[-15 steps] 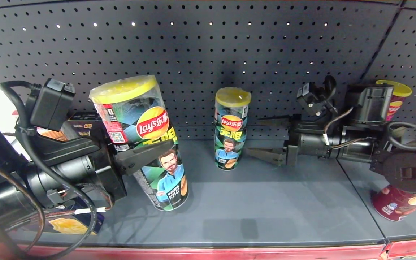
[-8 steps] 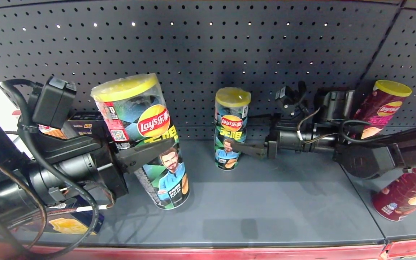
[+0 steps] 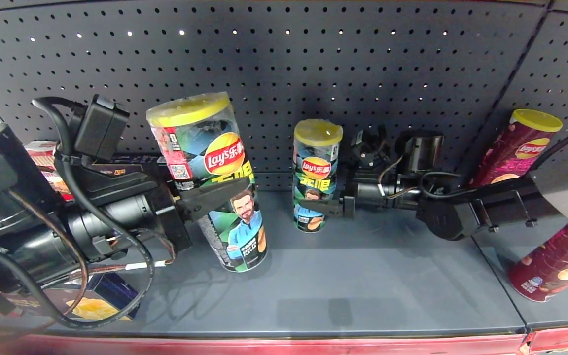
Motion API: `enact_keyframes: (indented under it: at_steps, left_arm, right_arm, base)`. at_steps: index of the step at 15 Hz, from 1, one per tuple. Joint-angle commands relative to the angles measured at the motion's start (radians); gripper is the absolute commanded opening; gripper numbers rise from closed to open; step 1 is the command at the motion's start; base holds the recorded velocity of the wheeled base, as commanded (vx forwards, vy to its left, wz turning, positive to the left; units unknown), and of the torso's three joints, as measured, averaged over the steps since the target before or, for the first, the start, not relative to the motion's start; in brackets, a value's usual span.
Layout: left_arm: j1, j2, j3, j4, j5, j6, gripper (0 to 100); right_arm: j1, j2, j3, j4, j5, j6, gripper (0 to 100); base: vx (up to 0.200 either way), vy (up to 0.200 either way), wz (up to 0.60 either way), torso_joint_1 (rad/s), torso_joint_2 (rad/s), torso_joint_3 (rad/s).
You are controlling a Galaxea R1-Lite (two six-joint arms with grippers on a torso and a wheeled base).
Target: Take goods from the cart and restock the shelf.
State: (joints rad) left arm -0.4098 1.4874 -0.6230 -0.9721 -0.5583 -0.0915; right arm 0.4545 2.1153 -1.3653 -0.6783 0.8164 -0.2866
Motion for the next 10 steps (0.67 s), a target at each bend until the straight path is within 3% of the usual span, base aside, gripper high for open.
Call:
enact_keyframes:
  at_steps: [1,4,5,10]
  left_arm:
    - [0.0,0.019,-0.004,0.0,0.0,0.001,0]
    - [0.002,0.017,0.0,-0.002,0.001,-0.001,0]
    - [0.002,0.017,0.0,-0.002,0.001,0.001,0]
    - [0.003,0.014,0.006,-0.002,0.001,0.001,0]
  right_arm:
    - [0.009,0.041,-0.029,-0.003,0.001,0.001,100]
    - [0.016,0.051,-0.043,-0.006,0.024,0.004,100]
    - [0.018,0.048,-0.038,-0.006,0.021,0.004,0]
    - [0.036,0.023,-0.02,-0.006,0.02,0.004,0]
  base:
    - [0.0,0.0,0.0,0.0,0.0,0.0]
    - [0.0,0.0,0.0,0.0,0.0,0.0]
    - [0.0,0.0,0.0,0.0,0.0,0.0]
    - [0.0,0.0,0.0,0.0,0.0,0.0]
